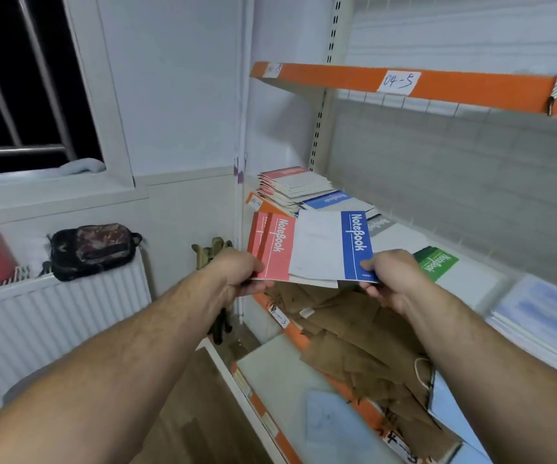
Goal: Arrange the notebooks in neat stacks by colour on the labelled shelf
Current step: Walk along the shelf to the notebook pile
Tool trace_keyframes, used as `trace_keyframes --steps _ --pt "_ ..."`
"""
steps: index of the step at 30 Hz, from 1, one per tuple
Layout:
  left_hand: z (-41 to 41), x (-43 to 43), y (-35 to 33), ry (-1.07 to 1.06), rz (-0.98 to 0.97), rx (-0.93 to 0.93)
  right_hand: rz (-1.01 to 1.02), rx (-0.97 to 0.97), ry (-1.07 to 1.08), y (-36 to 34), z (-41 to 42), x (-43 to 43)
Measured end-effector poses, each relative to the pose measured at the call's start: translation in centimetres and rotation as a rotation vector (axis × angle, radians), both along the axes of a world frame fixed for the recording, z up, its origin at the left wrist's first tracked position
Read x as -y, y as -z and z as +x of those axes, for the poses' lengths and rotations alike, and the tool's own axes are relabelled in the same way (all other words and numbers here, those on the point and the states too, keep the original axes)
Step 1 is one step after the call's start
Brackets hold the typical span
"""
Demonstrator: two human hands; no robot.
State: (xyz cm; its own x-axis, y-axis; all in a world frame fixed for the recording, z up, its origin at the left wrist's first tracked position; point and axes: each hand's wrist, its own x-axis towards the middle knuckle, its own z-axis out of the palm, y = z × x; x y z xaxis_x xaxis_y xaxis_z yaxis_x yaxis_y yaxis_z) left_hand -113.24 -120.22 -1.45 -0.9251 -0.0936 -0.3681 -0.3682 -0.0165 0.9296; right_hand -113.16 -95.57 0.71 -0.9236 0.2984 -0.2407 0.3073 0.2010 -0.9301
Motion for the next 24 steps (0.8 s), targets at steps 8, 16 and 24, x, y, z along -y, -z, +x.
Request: trace_keyframes --steps 8,16,24 --pt "-7.6 5.4 -0.3 0.054 0.012 -0.002 -0.054 -0.002 0.058 0.7 -5.5 5.1" --pt "-16.1 6.0 -0.6 0.092 0.0 -0.014 -0.045 -0.005 0.107 0.3 -13.0 5.4" --pt "-24.6 5.5 -2.0 0.094 -0.015 -0.06 -0.082 -0.03 0.095 -0.9 -21.1 5.1"
